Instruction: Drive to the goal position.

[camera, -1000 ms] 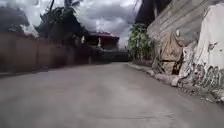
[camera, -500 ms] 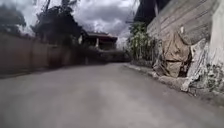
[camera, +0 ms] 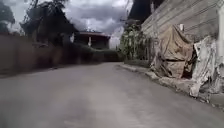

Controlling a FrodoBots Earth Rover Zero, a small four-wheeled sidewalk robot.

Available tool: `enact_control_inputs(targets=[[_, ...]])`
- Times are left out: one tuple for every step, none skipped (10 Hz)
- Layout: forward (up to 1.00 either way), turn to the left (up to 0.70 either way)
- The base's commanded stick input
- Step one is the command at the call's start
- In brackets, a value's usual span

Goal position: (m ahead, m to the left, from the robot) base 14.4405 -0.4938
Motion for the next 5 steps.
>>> enact_control_inputs(targets=[[1.0, 0.0], [1.0, 0.0], [1.0, 0.0], [1.0, 0.0], [1.0, 0.0]])
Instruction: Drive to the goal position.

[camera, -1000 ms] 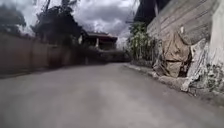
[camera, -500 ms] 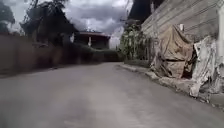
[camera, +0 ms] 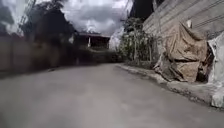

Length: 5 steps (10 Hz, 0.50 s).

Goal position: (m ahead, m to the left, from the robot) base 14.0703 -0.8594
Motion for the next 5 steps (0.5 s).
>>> enact_control_inputs(targets=[[1.0, 0.0], [1.0, 0.0], [1.0, 0.0], [1.0, 0.0], [1.0, 0.0]])
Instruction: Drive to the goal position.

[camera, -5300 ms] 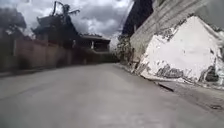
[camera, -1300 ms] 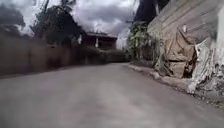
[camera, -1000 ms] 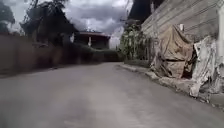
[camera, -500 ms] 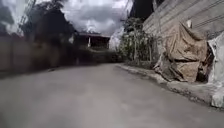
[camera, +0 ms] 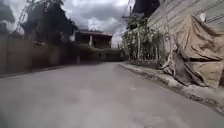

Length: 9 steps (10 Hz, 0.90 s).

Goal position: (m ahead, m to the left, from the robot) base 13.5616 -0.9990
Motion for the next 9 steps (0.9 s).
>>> enact_control_inputs(targets=[[1.0, 0.0], [1.0, 0.0], [1.0, 0.0], [1.0, 0.0], [1.0, 0.0], [1.0, 0.0], [1.0, 0.0], [1.0, 0.0], [1.0, 0.0]])
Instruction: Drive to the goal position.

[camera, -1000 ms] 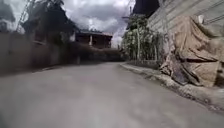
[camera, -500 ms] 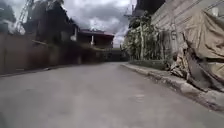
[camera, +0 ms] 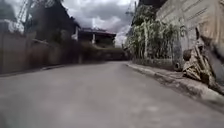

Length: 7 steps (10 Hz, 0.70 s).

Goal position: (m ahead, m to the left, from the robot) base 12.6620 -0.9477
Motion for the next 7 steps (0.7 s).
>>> enact_control_inputs(targets=[[1.0, -0.2], [1.0, -0.36], [1.0, -0.4], [1.0, -0.4], [1.0, -0.4], [1.0, -0.38], [1.0, -0.15]])
